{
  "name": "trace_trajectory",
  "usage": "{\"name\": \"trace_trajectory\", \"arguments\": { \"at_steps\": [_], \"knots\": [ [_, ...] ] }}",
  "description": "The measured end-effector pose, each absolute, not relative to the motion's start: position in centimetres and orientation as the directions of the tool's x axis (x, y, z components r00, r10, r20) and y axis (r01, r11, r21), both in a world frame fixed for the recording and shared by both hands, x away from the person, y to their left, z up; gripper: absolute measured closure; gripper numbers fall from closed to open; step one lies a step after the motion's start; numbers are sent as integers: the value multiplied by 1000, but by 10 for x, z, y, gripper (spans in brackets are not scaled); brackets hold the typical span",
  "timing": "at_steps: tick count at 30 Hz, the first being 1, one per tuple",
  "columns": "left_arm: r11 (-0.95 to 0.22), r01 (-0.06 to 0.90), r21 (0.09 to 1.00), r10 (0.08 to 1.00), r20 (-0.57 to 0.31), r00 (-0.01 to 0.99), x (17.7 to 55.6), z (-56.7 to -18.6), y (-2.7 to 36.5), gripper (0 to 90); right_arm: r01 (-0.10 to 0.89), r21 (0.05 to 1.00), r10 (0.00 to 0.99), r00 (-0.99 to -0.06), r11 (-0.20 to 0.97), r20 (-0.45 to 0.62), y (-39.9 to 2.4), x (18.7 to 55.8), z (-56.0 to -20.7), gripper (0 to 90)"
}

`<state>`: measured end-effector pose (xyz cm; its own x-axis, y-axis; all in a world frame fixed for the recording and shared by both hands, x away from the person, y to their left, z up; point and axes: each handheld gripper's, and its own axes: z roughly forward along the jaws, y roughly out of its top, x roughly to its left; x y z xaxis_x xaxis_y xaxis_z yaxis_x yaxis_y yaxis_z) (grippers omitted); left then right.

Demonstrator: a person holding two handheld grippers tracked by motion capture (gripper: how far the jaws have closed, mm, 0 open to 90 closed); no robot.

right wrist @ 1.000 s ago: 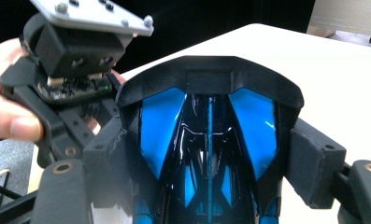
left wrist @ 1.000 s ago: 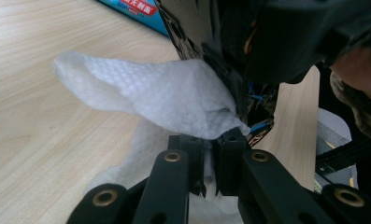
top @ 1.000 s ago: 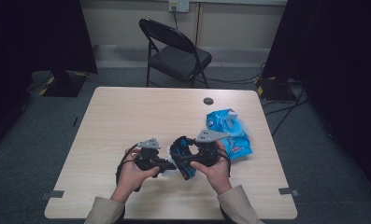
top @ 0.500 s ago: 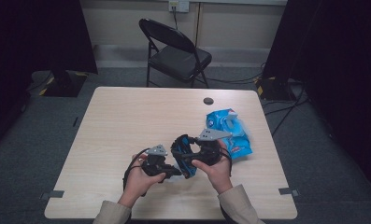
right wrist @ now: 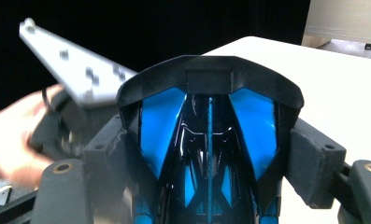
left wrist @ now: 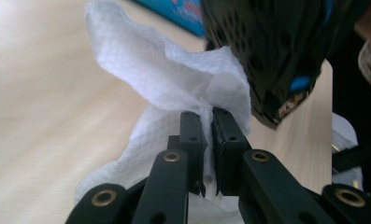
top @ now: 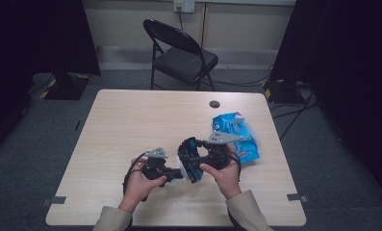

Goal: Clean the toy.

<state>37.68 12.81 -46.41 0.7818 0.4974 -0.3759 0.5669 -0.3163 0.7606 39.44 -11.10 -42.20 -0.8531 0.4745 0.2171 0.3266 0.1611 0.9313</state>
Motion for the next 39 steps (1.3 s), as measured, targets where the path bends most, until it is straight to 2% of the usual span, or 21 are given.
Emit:
{"name": "trace_trajectory", "arguments": {
  "at_steps": [7, 15, 27, 39],
  "knots": [
    [-269, 537, 799, 533, -341, 774, 388, -435, 148, 839, 327, 930, 467, -857, 169, 217, -110, 394, -424, 259],
    [-249, 519, 818, 542, -326, 774, 394, -425, 148, 840, 325, 926, 446, -869, 192, 213, -103, 391, -427, 259],
    [-271, 507, 818, 511, -324, 796, 395, -429, 135, 841, 332, 925, 442, -869, 185, 223, -101, 391, -428, 259],
    [-299, 534, 791, 466, -368, 805, 382, -456, 120, 840, 339, 928, 445, -862, 152, 242, -106, 393, -426, 259]
  ]
}}
